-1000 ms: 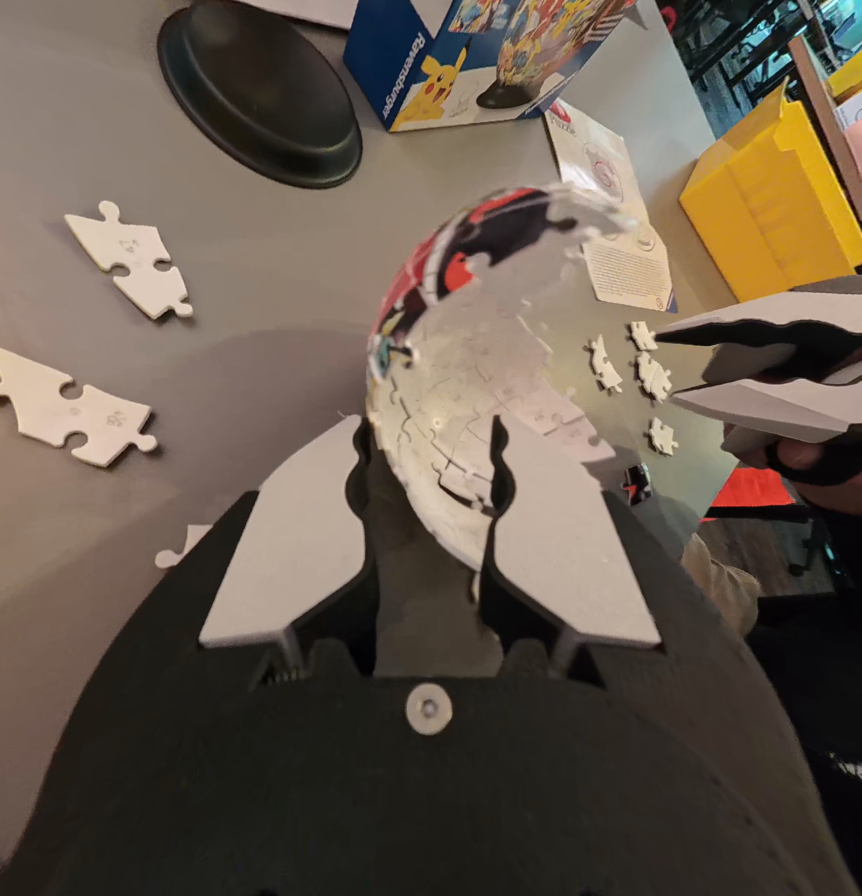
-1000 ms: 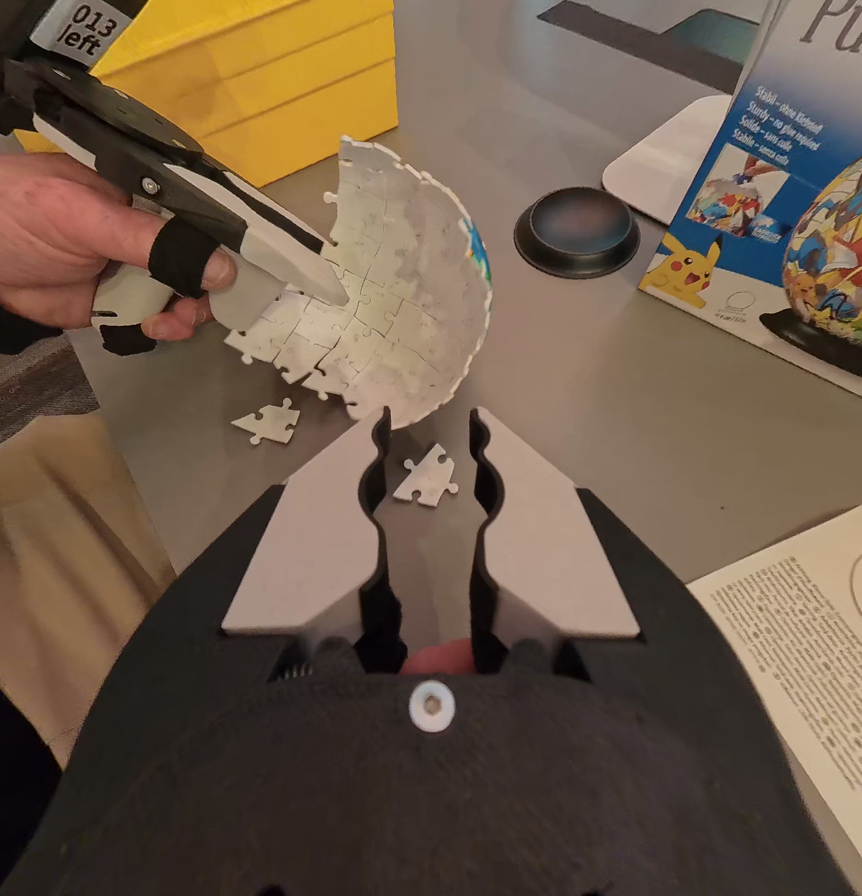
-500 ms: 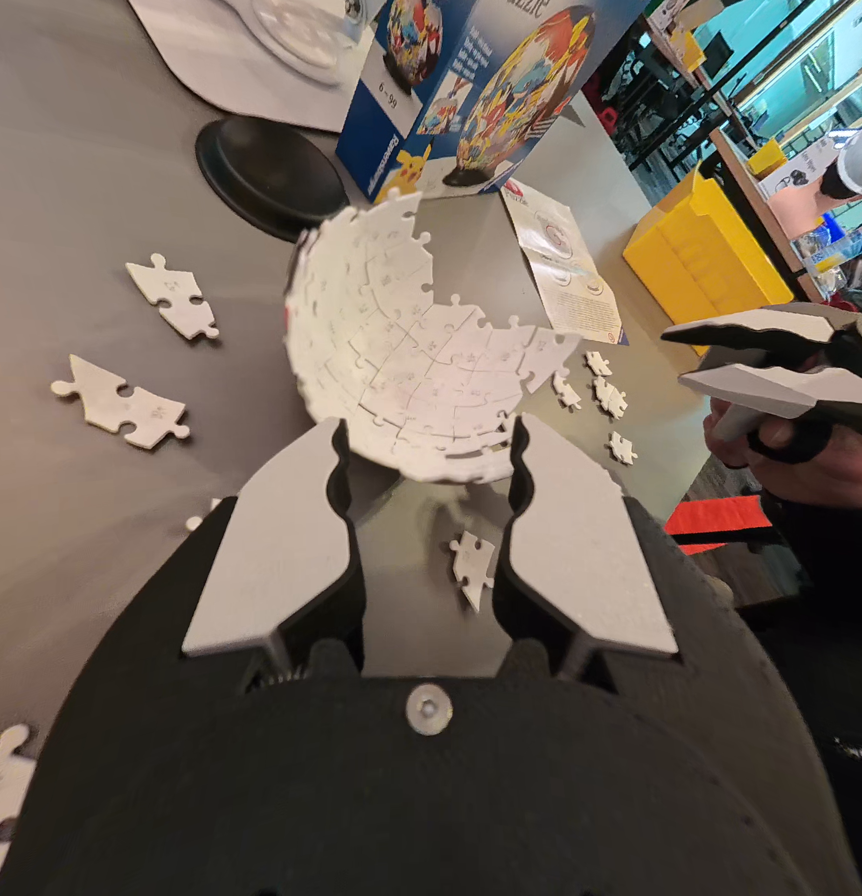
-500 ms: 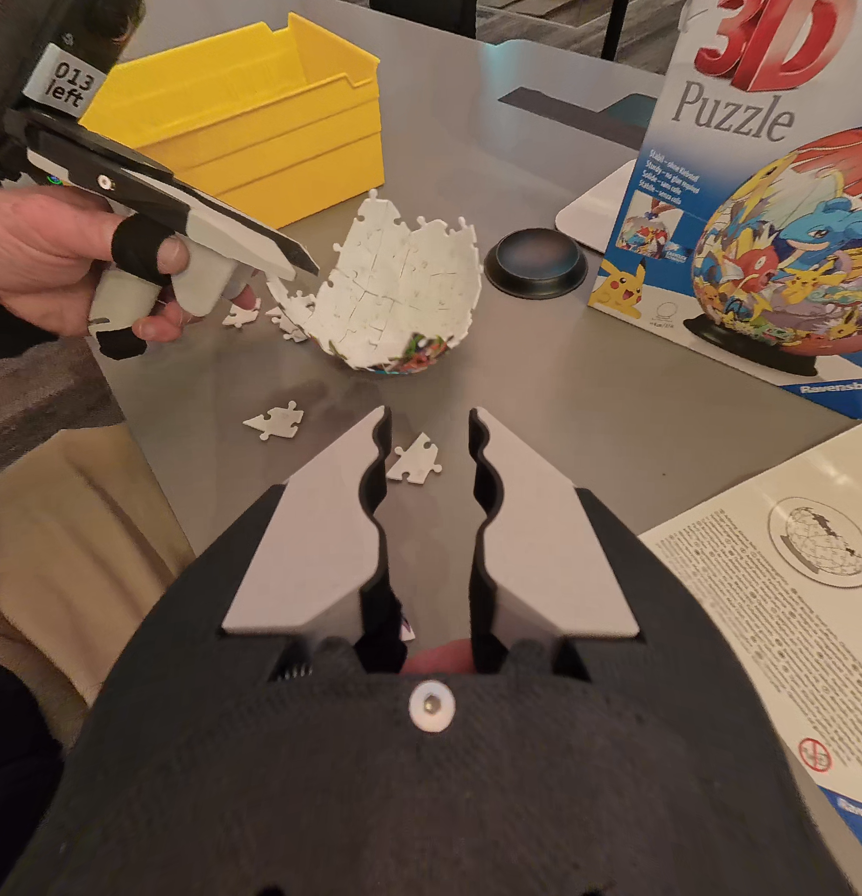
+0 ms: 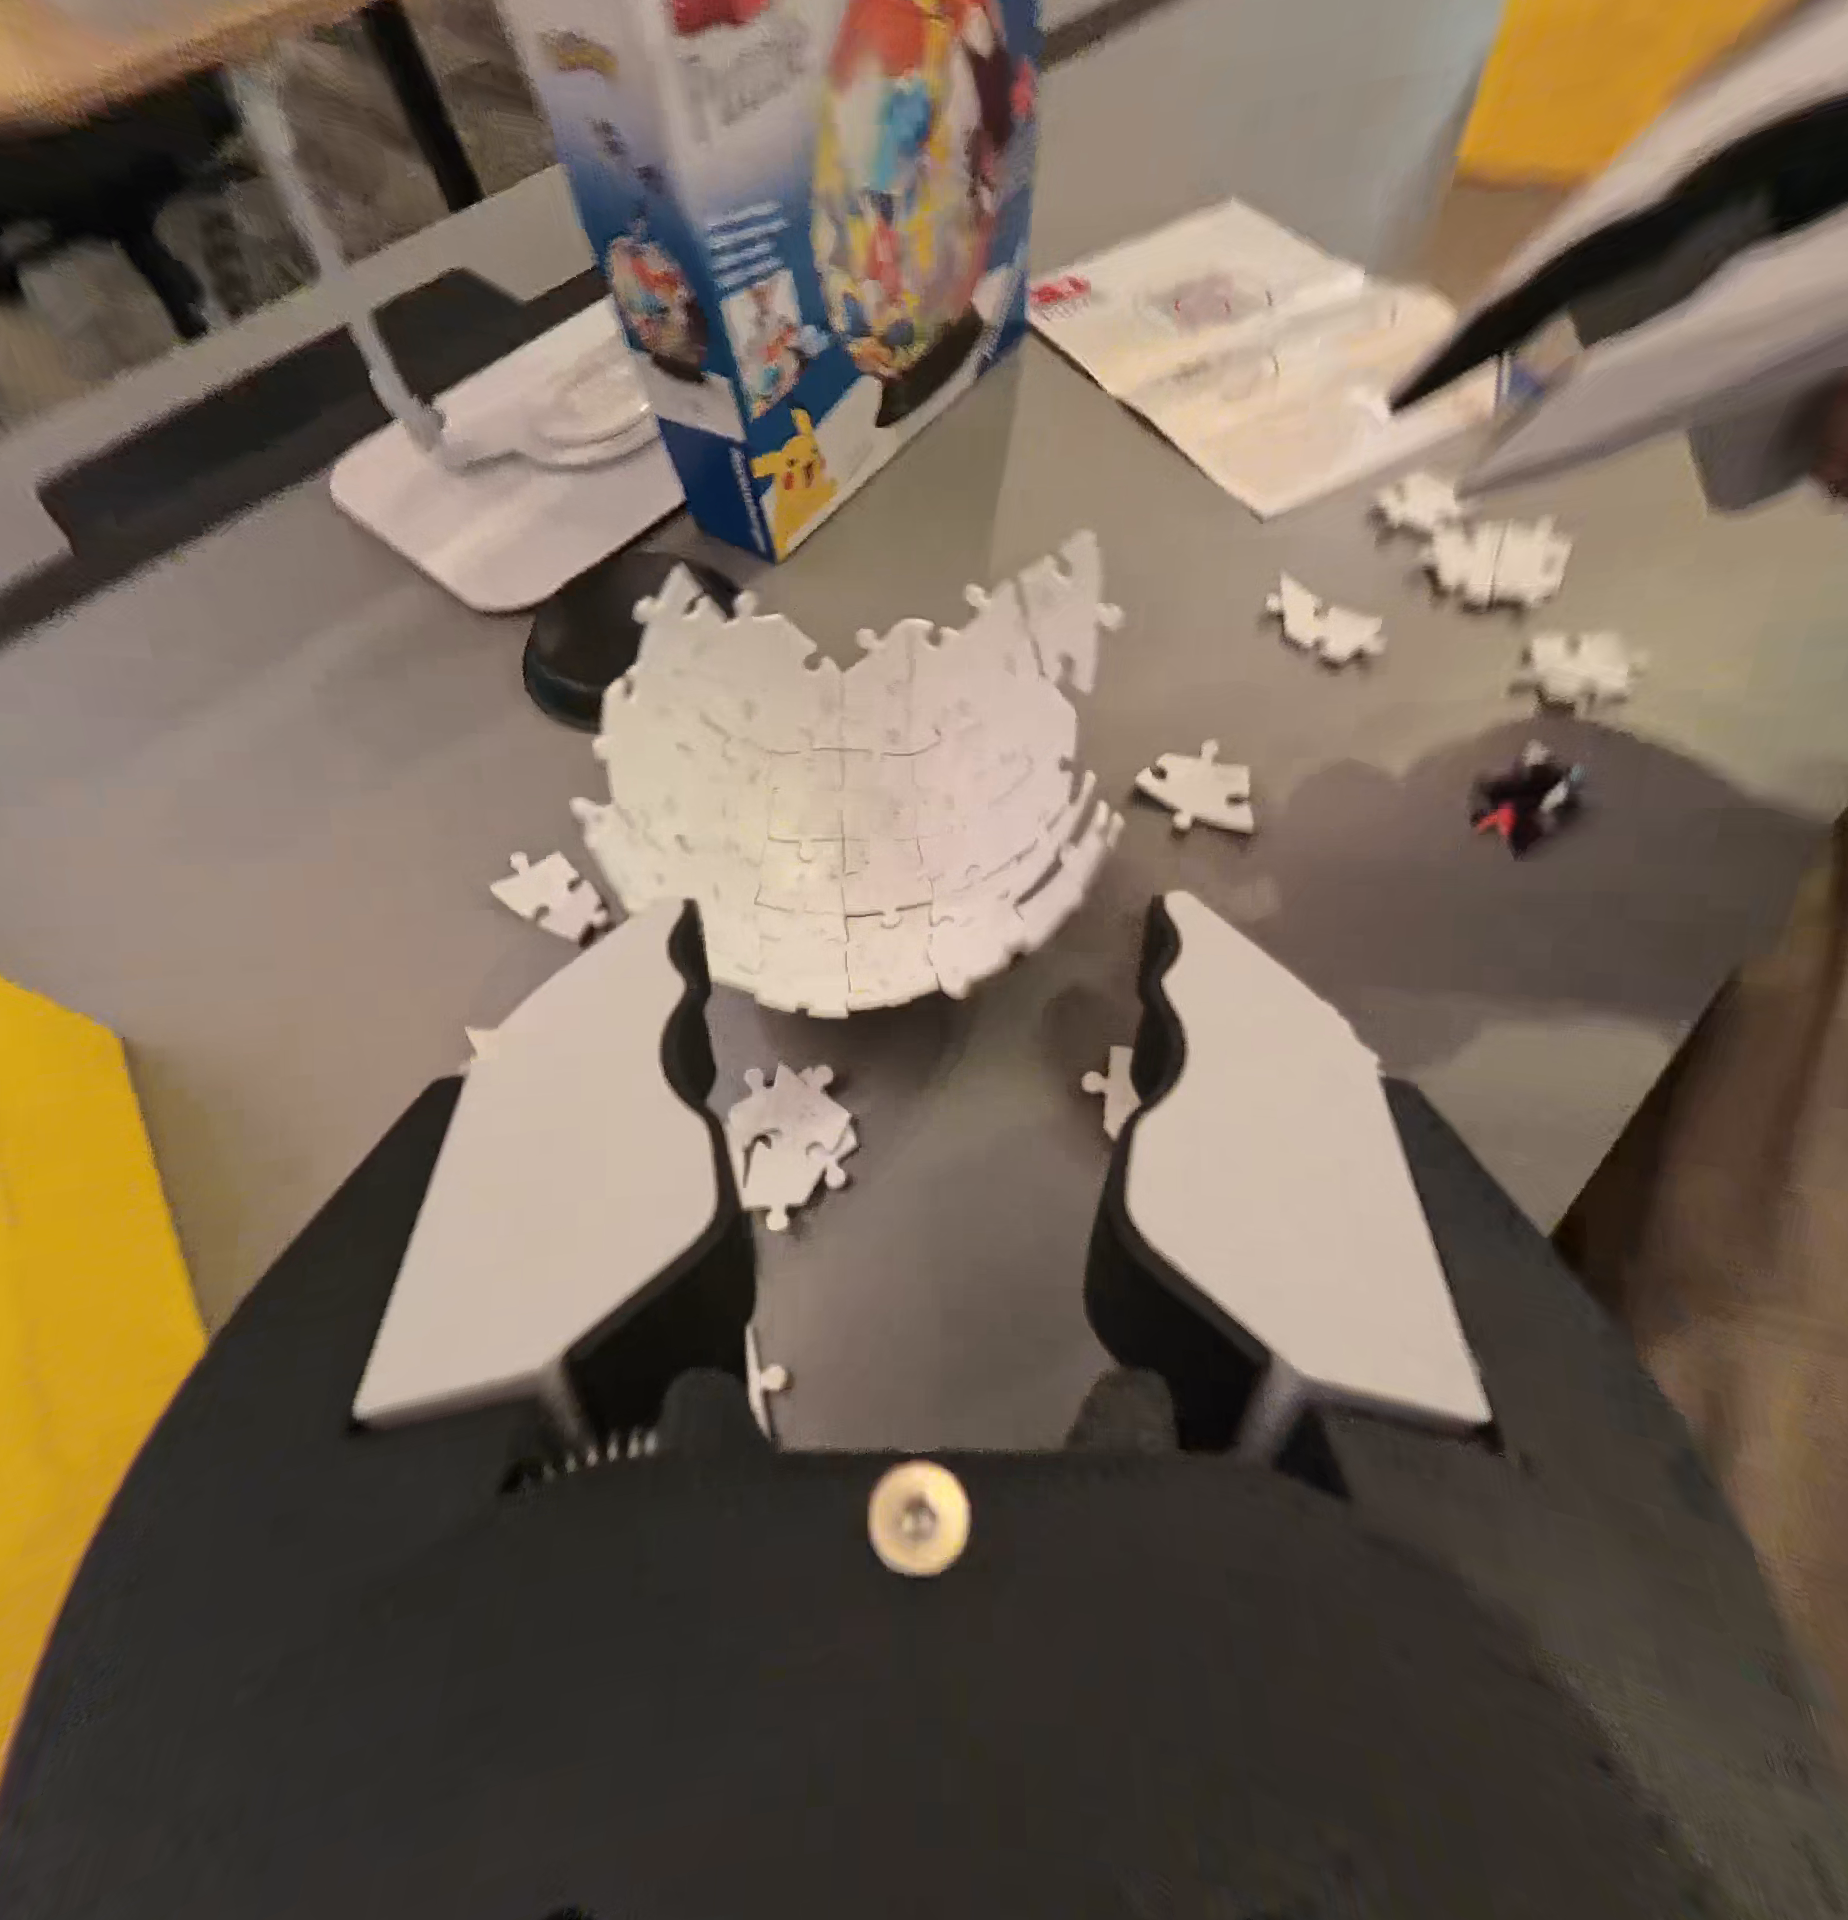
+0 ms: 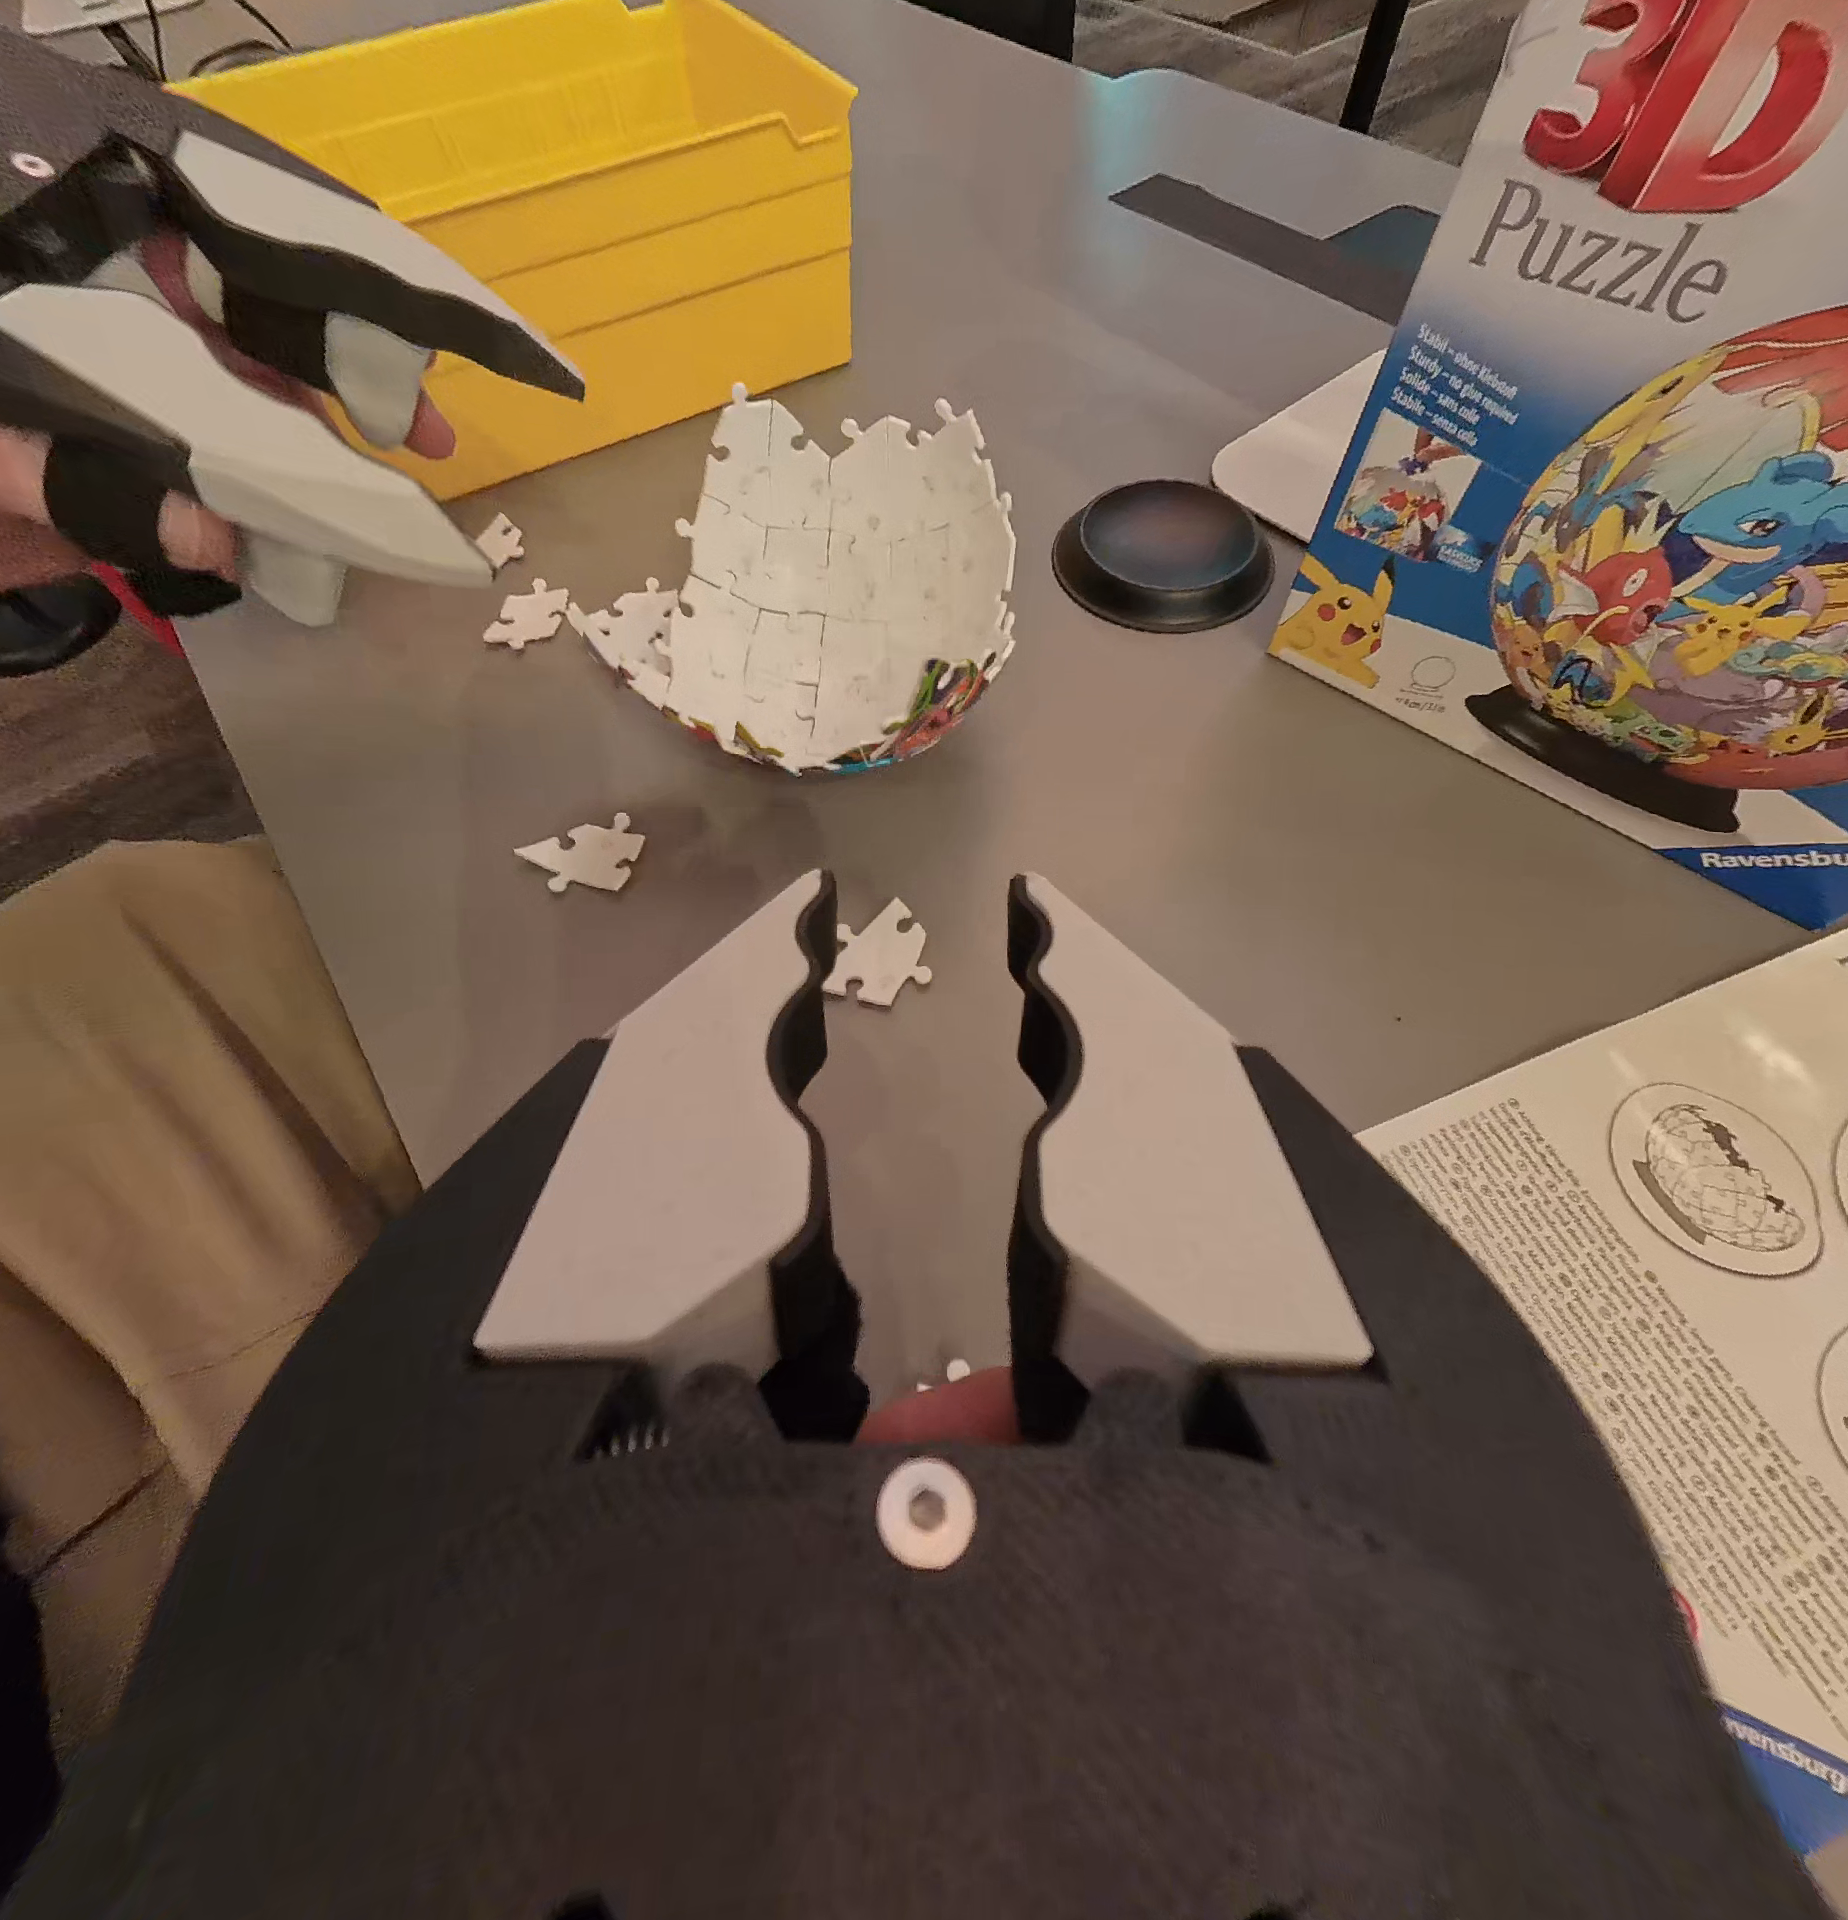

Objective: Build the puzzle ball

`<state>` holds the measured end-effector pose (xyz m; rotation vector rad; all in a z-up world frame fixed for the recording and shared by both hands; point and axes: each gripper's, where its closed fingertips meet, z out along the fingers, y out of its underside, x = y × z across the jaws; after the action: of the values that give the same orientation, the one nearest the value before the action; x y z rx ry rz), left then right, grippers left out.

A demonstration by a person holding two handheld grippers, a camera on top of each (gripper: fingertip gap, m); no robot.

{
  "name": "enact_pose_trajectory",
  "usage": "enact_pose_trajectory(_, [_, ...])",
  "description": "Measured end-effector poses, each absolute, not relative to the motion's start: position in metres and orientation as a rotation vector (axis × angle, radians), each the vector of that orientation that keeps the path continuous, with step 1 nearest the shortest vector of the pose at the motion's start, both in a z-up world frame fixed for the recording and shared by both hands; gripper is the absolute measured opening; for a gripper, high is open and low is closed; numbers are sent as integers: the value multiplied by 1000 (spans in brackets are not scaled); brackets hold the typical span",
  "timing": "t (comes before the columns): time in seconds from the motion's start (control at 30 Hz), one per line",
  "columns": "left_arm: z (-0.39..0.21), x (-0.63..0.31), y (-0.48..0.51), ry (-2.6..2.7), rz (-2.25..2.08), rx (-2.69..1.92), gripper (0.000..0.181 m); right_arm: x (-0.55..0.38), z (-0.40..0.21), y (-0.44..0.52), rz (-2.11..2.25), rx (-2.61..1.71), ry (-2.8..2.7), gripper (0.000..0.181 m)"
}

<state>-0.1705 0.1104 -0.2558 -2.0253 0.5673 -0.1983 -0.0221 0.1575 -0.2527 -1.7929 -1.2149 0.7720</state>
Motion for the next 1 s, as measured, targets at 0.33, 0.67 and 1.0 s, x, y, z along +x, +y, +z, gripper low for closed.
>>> enact_pose_trajectory(0.33, [-290,-128,131,1076,144,-1958,70,-29,-264,154,829,-1815,-1260,29])
enact_pose_trajectory(0.67, [-314,-120,154,1274,126,-2020,25,-46,-281,152,837,-1819,-1372,25])
enact_pose_trajectory(1.0, [-313,-116,150,1242,-77,-2020,7,-53,-284,145,884,-1788,-1429,25])
